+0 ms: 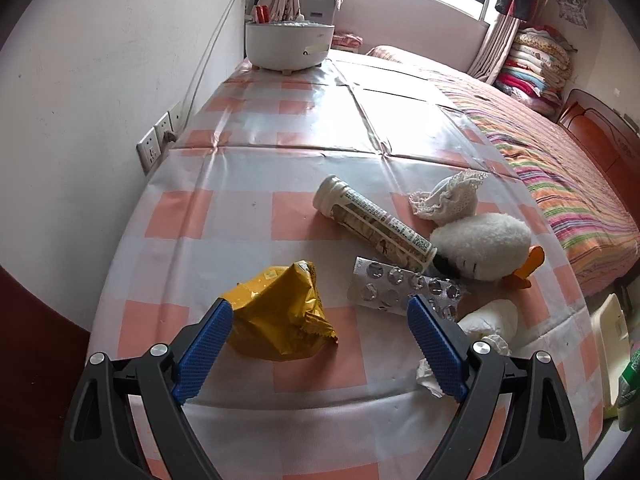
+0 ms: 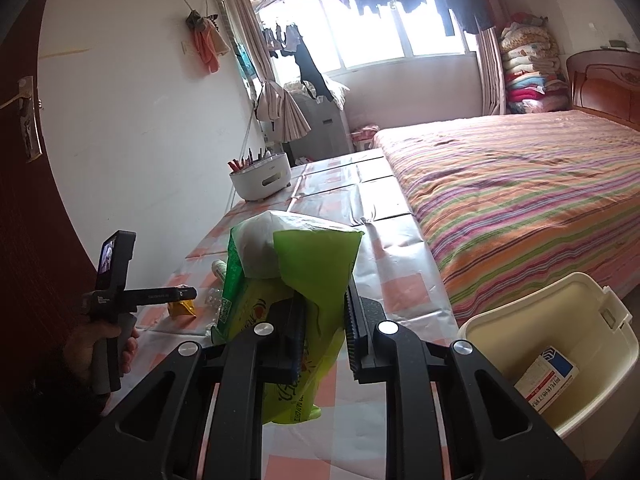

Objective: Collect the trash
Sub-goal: 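Grasp the yellow crumpled wrapper with the left gripper while the right gripper holds the green bag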

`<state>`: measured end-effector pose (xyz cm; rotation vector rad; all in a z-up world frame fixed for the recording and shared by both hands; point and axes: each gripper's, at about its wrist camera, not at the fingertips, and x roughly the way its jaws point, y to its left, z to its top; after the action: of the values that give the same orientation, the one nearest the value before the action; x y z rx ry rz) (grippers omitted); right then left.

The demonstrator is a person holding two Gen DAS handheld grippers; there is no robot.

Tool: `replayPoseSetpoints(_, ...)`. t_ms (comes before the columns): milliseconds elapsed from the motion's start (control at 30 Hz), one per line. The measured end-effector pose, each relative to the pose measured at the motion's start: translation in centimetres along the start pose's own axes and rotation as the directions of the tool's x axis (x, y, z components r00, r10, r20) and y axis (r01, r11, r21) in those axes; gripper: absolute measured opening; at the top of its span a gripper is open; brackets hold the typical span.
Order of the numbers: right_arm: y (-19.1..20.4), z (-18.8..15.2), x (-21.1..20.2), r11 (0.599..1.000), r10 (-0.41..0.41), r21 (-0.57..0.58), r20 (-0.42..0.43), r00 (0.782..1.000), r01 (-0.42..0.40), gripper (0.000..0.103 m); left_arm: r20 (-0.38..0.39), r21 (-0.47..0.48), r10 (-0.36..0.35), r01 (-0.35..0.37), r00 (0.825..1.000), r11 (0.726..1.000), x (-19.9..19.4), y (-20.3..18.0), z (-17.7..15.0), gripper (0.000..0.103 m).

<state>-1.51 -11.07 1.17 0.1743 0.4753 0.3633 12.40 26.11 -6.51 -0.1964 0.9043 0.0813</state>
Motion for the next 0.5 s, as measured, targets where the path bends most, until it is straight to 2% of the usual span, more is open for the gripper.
replayPoseSetpoints(100, -0.31, -0.02, -0.19, 1.0, -0.005, 0.009, 0.002, 1.0, 0.005, 0.017, -0.011, -0.005, -0.011, 0.011, 1.0, 1.0, 0.43, -0.21, -0.37, 0.086)
replayPoseSetpoints(200, -0.43, -0.12, -0.1, 1.0, -0.001, 0.015, -0.002, 1.0, 0.001, 0.017, 0.004, 0.037, 0.038, -0.038, 0.999, 0.999, 0.41, -0.75, -0.85, 0.086)
replayPoseSetpoints(267, -0.38, -0.18, -0.07, 1.0, 0.001, 0.015, -0.005, 1.0, -0.001, 0.017, 0.012, 0.065, 0.053, -0.053, 0.999, 0.996, 0.34, -0.99, -1.03, 0.076)
replayPoseSetpoints(333, -0.28, -0.17, -0.15, 1.0, 0.005, 0.019, -0.005, 1.0, -0.005, 0.017, 0.003, 0.061, 0.035, -0.035, 0.999, 0.998, 0.43, -0.73, -0.91, 0.045)
replayPoseSetpoints(400, -0.33, -0.25, -0.23, 1.0, 0.008, 0.025, -0.005, 1.0, -0.008, 0.017, -0.009, 0.042, 0.002, -0.001, 1.0, 0.999, 0.53, -0.33, -0.78, 0.043)
replayPoseSetpoints(500, -0.39, -0.29, -0.42, 1.0, 0.004, 0.027, -0.002, 1.0, -0.004, 0.017, -0.001, 0.059, 0.004, -0.004, 1.0, 0.998, 0.39, -0.52, -0.76, 0.038)
